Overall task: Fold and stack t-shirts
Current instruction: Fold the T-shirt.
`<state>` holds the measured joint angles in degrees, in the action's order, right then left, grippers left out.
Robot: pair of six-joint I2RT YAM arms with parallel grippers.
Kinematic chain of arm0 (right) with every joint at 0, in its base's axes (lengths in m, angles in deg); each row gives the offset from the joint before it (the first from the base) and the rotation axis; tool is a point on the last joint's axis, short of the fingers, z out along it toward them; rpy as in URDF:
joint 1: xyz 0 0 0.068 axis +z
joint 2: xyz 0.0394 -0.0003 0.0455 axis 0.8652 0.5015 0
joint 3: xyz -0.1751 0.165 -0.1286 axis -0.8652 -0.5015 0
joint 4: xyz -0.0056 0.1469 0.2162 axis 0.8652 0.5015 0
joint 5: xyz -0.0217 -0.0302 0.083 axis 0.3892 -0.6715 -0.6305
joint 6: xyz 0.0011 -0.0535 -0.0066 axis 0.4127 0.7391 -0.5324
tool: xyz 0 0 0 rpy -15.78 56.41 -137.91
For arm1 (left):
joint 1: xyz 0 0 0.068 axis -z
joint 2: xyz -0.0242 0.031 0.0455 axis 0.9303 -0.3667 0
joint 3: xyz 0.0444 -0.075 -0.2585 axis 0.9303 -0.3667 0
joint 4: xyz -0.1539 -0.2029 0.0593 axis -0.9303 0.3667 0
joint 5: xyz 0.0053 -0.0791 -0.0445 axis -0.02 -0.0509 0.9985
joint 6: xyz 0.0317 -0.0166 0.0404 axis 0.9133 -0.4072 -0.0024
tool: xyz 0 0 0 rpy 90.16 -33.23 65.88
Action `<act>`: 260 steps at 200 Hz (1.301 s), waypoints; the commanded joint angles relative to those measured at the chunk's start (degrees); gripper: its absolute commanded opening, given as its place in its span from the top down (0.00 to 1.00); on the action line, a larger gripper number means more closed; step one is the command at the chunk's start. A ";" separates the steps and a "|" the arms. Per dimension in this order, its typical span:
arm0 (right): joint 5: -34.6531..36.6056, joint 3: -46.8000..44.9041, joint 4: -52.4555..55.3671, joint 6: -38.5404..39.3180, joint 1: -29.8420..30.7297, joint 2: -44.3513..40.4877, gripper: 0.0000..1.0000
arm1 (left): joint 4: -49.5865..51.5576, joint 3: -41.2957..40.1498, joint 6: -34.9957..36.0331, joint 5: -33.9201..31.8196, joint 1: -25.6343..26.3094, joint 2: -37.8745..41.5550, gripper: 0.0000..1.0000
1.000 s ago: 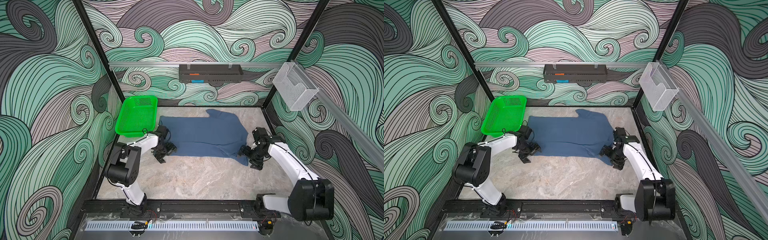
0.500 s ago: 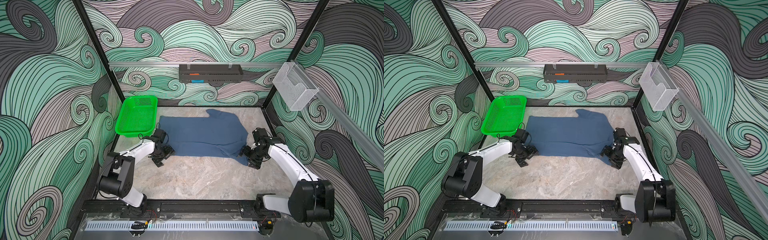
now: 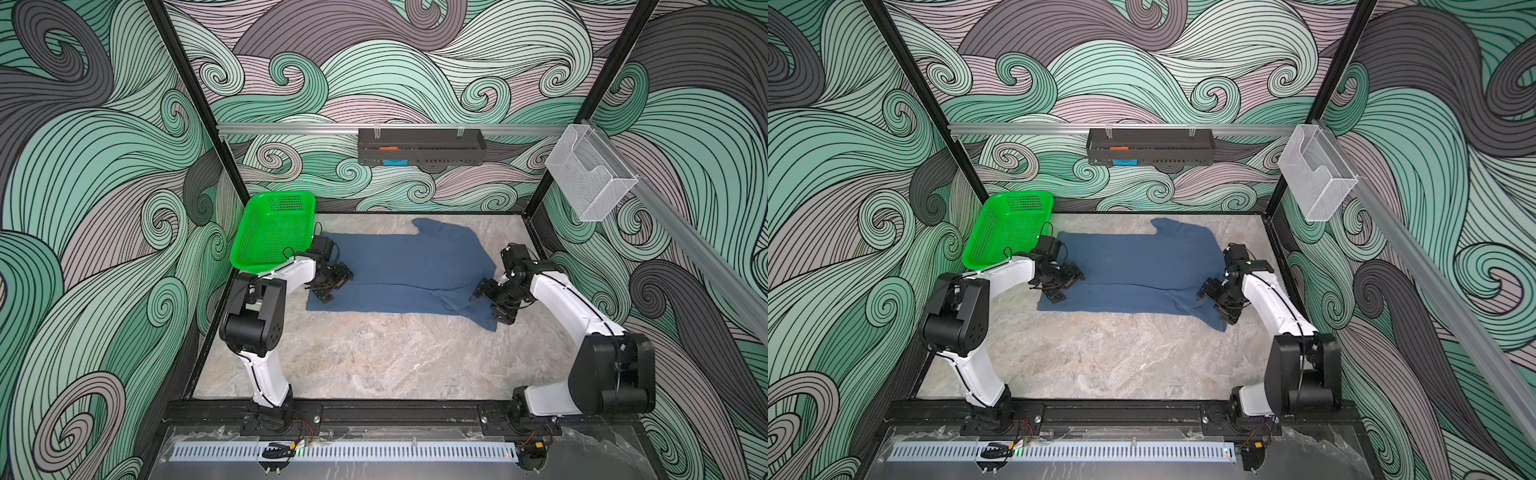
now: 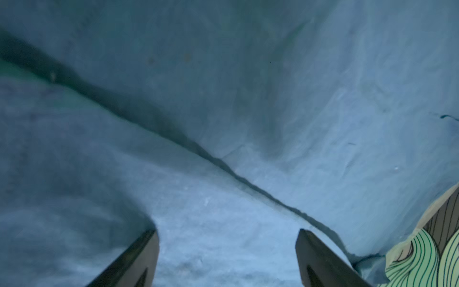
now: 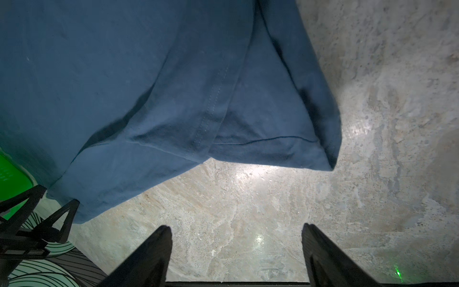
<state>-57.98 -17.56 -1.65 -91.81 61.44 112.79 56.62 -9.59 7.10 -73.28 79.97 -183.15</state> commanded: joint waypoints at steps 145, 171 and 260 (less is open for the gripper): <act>-6.74 3.74 -10.36 -2.83 4.70 19.57 0.51 | 6.15 -10.64 3.75 0.39 -1.11 12.52 0.10; -6.34 5.30 -9.70 -2.14 4.66 19.99 0.59 | 6.89 -10.23 3.80 0.26 -1.11 13.24 0.10; -6.00 11.40 -1.49 -0.49 4.70 18.38 0.38 | 5.52 -12.11 3.15 0.65 -1.20 11.91 0.10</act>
<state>-63.84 -7.33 -6.61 -93.21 65.99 132.39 61.41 -21.97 10.62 -72.85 79.32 -170.91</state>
